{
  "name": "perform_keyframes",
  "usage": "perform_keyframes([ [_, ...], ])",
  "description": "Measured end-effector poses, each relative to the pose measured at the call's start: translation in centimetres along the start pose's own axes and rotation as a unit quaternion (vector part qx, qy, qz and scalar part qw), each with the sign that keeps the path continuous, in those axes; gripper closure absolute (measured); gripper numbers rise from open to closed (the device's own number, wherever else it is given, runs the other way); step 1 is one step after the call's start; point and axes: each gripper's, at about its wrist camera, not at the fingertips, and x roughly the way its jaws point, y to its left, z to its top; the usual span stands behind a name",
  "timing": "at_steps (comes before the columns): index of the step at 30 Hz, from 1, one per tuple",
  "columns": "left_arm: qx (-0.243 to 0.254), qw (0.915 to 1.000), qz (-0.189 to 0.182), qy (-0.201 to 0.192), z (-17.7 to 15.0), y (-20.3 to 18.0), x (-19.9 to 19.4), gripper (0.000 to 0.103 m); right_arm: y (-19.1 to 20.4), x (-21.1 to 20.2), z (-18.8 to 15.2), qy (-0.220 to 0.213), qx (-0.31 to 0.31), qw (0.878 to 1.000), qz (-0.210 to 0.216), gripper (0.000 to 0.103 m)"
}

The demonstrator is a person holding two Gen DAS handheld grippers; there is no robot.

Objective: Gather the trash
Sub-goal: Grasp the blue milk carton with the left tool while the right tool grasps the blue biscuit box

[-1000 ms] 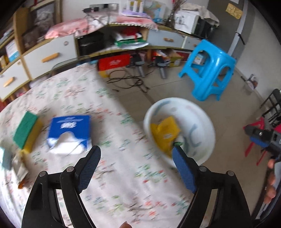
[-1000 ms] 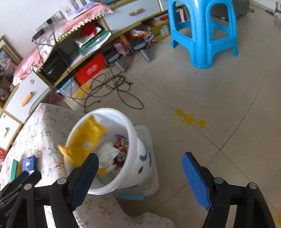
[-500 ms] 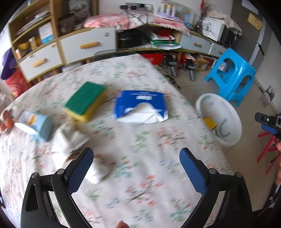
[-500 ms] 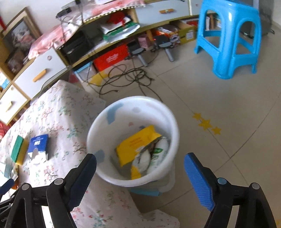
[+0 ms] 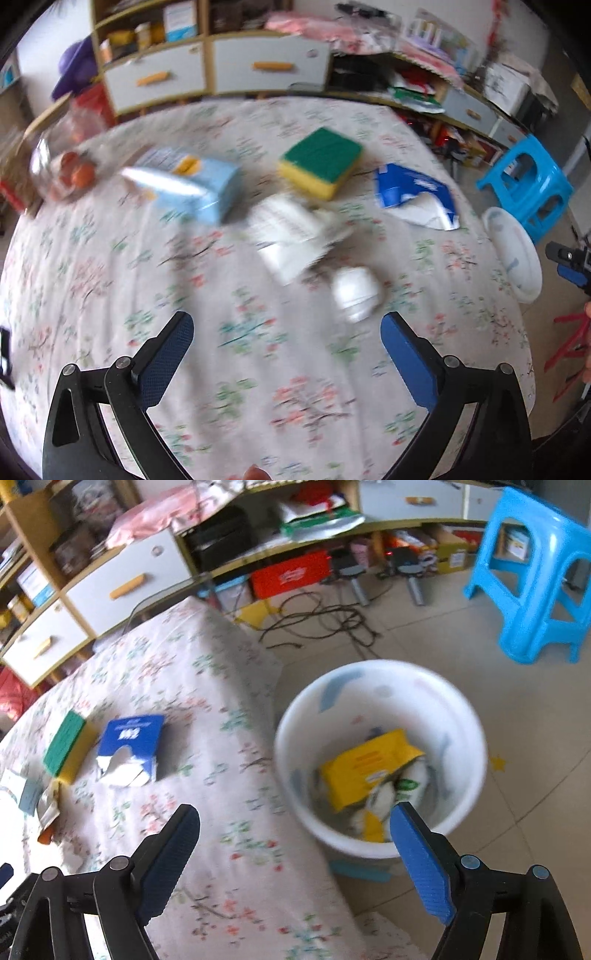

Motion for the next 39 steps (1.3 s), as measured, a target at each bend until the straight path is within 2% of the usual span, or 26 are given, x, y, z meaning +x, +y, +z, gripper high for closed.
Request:
perform_keyframes([
  [7,-0.038,0.9984,0.034,0.025,1.1,4.9,1.2,0.001,3.5,1.7,0.1,0.015,-0.025,1.0,0.001,0.014],
  [13,-0.093,0.9946,0.043,0.01,4.2,7.8,1.9,0.001,6.7,3.8,0.9,0.028,-0.028,0.999,0.013,0.014],
  [19,-0.173,0.9844,0.03,0.008,7.0,9.7,4.4,0.001,9.8,6.1,1.6,0.042,-0.025,0.998,0.027,0.014],
  [22,-0.212,0.9763,0.042,0.008,8.1,10.2,6.1,0.001,11.0,7.6,2.0,0.048,-0.024,0.998,0.028,0.014],
  [25,-0.252,0.9671,0.031,0.006,8.7,10.6,7.3,0.001,12.0,9.3,2.4,0.053,-0.023,0.998,0.025,0.013],
  [32,-0.247,0.9678,0.047,-0.012,10.3,9.4,8.6,0.001,13.8,11.9,2.8,0.058,-0.024,0.998,0.03,0.013],
  [37,-0.233,0.9701,0.069,-0.004,11.2,8.5,9.8,0.001,14.7,12.5,2.9,0.062,-0.019,0.997,0.039,0.013],
  [39,-0.214,0.9734,0.081,-0.004,11.2,8.0,10.0,0.001,15.0,12.7,3.0,0.061,-0.02,0.997,0.043,0.009],
])
